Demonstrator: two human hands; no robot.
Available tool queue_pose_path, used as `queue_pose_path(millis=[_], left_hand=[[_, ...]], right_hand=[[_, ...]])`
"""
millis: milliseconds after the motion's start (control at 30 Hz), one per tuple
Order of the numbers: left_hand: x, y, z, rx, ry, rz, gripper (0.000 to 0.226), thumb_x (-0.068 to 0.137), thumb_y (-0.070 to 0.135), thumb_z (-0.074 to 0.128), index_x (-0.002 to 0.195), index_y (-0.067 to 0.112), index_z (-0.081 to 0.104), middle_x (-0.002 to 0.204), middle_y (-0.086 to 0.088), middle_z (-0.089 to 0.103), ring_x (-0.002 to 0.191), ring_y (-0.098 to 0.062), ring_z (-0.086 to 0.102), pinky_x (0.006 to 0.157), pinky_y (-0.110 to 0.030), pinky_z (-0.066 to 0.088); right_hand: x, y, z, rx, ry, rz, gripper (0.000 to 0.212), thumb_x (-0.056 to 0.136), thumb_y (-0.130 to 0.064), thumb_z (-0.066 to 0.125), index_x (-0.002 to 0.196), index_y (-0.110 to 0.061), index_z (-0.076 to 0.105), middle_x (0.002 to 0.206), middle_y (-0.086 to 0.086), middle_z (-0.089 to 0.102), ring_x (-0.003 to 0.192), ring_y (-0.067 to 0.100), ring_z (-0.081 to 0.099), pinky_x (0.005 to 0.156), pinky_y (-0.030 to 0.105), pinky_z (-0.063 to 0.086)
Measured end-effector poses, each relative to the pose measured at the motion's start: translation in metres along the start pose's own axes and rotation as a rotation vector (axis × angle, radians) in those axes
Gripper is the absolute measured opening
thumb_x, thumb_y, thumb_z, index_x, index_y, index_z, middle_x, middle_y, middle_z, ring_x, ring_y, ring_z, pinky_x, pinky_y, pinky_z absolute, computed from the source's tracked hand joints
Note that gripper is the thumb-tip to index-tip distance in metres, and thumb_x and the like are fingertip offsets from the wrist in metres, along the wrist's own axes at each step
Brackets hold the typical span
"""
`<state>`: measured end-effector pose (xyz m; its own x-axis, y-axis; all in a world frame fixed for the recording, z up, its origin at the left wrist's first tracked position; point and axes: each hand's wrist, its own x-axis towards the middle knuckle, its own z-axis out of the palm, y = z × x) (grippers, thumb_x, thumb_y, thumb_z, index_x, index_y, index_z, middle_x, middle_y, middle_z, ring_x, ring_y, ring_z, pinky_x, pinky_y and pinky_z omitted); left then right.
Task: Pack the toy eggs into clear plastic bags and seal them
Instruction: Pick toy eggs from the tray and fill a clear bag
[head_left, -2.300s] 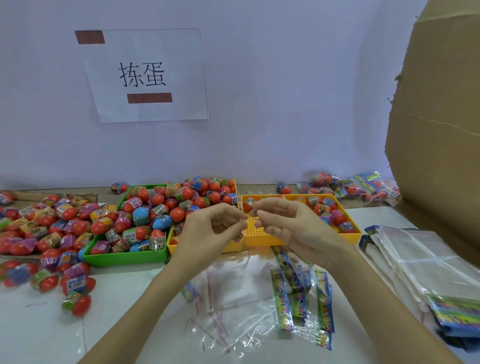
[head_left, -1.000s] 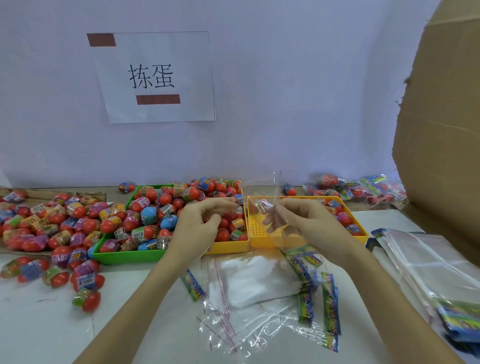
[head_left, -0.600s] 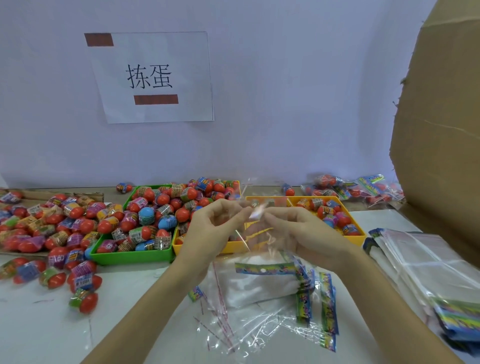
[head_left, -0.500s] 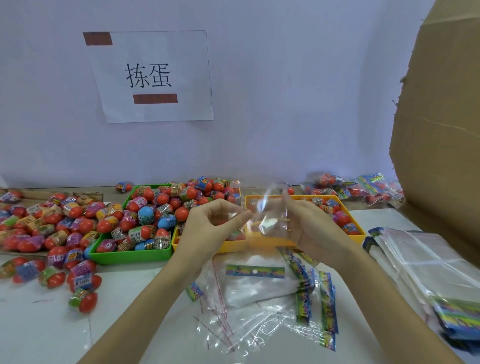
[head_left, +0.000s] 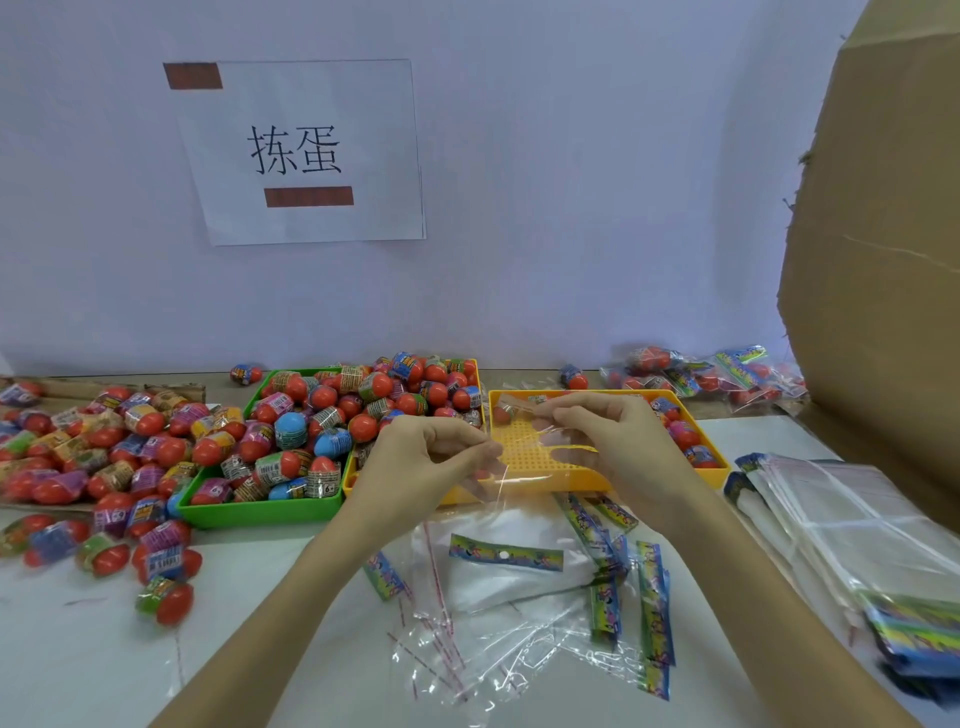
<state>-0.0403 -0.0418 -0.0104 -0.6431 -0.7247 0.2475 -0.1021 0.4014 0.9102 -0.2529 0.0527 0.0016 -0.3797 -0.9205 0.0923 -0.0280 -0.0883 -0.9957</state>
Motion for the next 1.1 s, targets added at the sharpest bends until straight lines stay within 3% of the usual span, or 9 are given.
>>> queue_pose_path(millis=[133,267,467,667,800,900,967,1033,1100], left_hand=[[0.001,-0.001,-0.002,-0.003,0.01,0.009,0.016,0.093,0.023,0.078,0.101,0.01,0.082,0.087,-0.002,0.083,0.074,-0.021,0.081,0.073,-0.024,0.063],[0.0,-0.002,-0.003,0.02,0.011,0.025,0.01,0.092,0.019,0.08,0.1,0.013,0.083,0.086,-0.001,0.083,0.074,-0.018,0.081,0.072,-0.023,0.063],[0.001,-0.006,-0.003,0.058,0.034,0.055,0.017,0.089,0.027,0.083,0.102,0.015,0.083,0.085,0.002,0.083,0.081,-0.015,0.081,0.076,-0.024,0.064],[0.0,-0.006,0.002,0.133,0.014,0.075,0.02,0.091,0.04,0.081,0.101,0.023,0.083,0.087,0.008,0.082,0.086,-0.011,0.08,0.085,-0.038,0.066],[-0.001,0.003,-0.001,0.153,-0.092,0.062,0.024,0.101,0.047,0.068,0.103,0.029,0.083,0.095,0.01,0.082,0.084,0.002,0.074,0.083,-0.015,0.057],[-0.003,0.009,-0.003,0.037,-0.232,0.002,0.023,0.11,0.03,0.059,0.116,0.024,0.08,0.091,0.011,0.081,0.064,0.011,0.066,0.063,-0.001,0.046],[-0.004,0.009,-0.005,-0.041,-0.298,-0.052,0.024,0.107,0.019,0.062,0.128,0.025,0.074,0.091,0.013,0.08,0.06,0.006,0.067,0.061,-0.004,0.05],[-0.003,0.009,-0.006,-0.003,-0.318,-0.075,0.03,0.102,0.03,0.07,0.131,0.036,0.07,0.105,0.011,0.081,0.066,-0.02,0.071,0.07,-0.026,0.061],[-0.003,0.008,-0.007,0.036,-0.313,-0.071,0.037,0.094,0.043,0.079,0.129,0.046,0.067,0.107,0.006,0.082,0.066,-0.019,0.07,0.067,-0.026,0.056]], right_hand=[[-0.003,-0.001,0.004,-0.396,0.177,-0.339,0.016,0.097,-0.01,0.073,0.107,-0.021,0.071,0.1,-0.006,0.073,0.093,0.01,0.069,0.075,0.018,0.056],[-0.007,-0.002,0.006,-0.548,0.078,-0.662,0.01,0.1,-0.013,0.071,0.103,-0.022,0.075,0.094,-0.013,0.073,0.09,0.015,0.068,0.073,0.022,0.053],[-0.007,0.003,0.009,-0.629,-0.138,-0.507,0.022,0.09,-0.046,0.076,0.102,-0.027,0.078,0.093,-0.013,0.073,0.088,0.014,0.067,0.069,0.02,0.049],[-0.007,0.003,0.011,-0.602,-0.215,-0.42,0.007,0.094,-0.03,0.077,0.097,-0.025,0.08,0.085,-0.014,0.075,0.082,0.007,0.068,0.068,0.012,0.047],[-0.01,-0.004,0.013,-0.428,-0.285,-0.335,0.01,0.1,-0.022,0.072,0.099,-0.013,0.076,0.09,0.0,0.079,0.08,0.016,0.075,0.075,0.027,0.06],[-0.014,-0.007,0.017,-0.329,-0.309,-0.288,0.012,0.102,-0.014,0.068,0.098,-0.004,0.072,0.086,0.009,0.079,0.074,0.024,0.077,0.073,0.031,0.062],[-0.016,-0.008,0.018,-0.324,-0.299,-0.249,0.016,0.101,-0.016,0.069,0.095,-0.002,0.07,0.083,0.012,0.079,0.075,0.03,0.077,0.074,0.041,0.064],[-0.016,-0.01,0.016,-0.321,-0.321,-0.196,0.019,0.101,-0.017,0.069,0.094,0.001,0.068,0.085,0.014,0.078,0.082,0.034,0.077,0.082,0.047,0.064],[-0.017,-0.013,0.012,-0.281,-0.374,-0.153,0.021,0.1,-0.016,0.07,0.097,0.005,0.068,0.092,0.016,0.079,0.09,0.033,0.078,0.084,0.042,0.064]])
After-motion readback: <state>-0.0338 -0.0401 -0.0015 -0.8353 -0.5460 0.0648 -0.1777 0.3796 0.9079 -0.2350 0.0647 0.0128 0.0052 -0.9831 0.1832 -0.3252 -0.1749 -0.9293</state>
